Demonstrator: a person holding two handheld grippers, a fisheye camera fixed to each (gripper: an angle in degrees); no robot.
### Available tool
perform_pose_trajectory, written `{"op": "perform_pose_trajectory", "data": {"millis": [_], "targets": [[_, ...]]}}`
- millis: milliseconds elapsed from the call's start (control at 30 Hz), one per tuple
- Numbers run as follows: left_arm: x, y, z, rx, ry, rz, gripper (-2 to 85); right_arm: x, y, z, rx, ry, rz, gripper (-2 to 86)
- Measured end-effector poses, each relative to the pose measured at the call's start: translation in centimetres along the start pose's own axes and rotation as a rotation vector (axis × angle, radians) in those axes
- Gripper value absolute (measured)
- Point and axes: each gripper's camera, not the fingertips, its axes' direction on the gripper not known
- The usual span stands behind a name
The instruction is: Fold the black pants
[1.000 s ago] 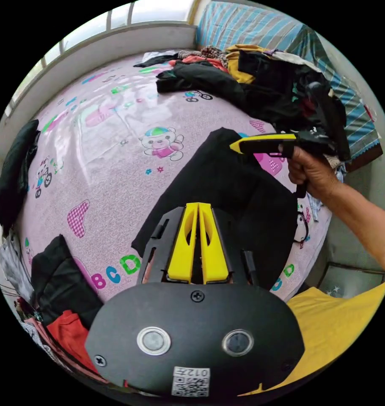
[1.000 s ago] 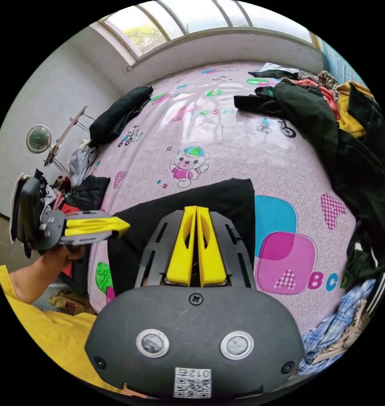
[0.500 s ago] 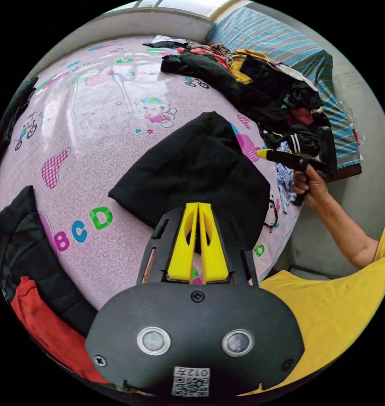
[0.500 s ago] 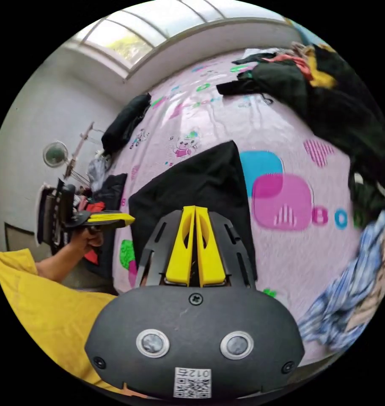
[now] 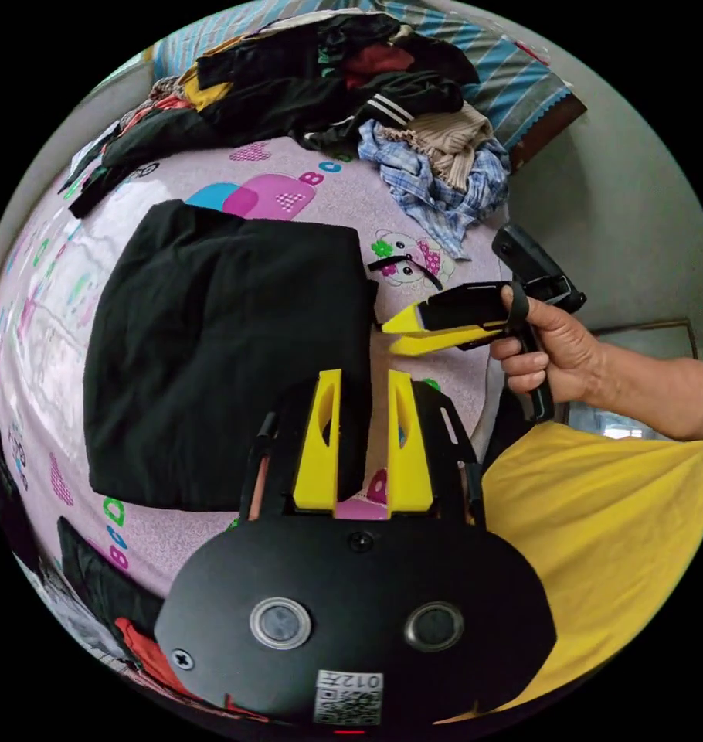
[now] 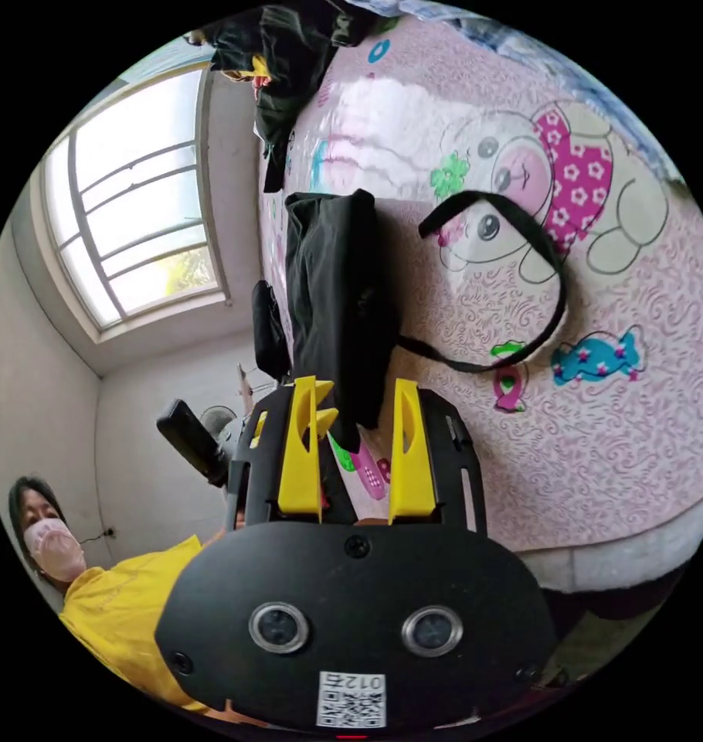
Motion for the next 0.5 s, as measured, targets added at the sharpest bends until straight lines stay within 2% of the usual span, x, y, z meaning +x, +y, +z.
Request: {"op": "perform_pose_trajectory", "data": {"millis": [133, 267, 433, 500], "targets": [[4.7, 0.0, 1.0, -0.021, -0.180, 0.108, 8.9, 0.8, -1.8, 0.9, 0.038, 0.000, 0.031, 12.0], [8.8, -0.4, 2.5, -0.069, -0.339, 0.211, 9.3, 0.7, -3.7, 1.0, 0.024, 0.042, 0.078, 5.8], [15.3, -0.4, 6.3, -0.128, -0.757, 0.391, 6.8, -0.6, -3.9, -0.3, 0.071, 0.045, 0.135, 3.5], [15.6, -0.5, 6.4, -0.108, -0.766, 0.341, 5.4, -0.7, -4.1, -0.6, 0.074, 0.057, 0.127, 3.6]]}}
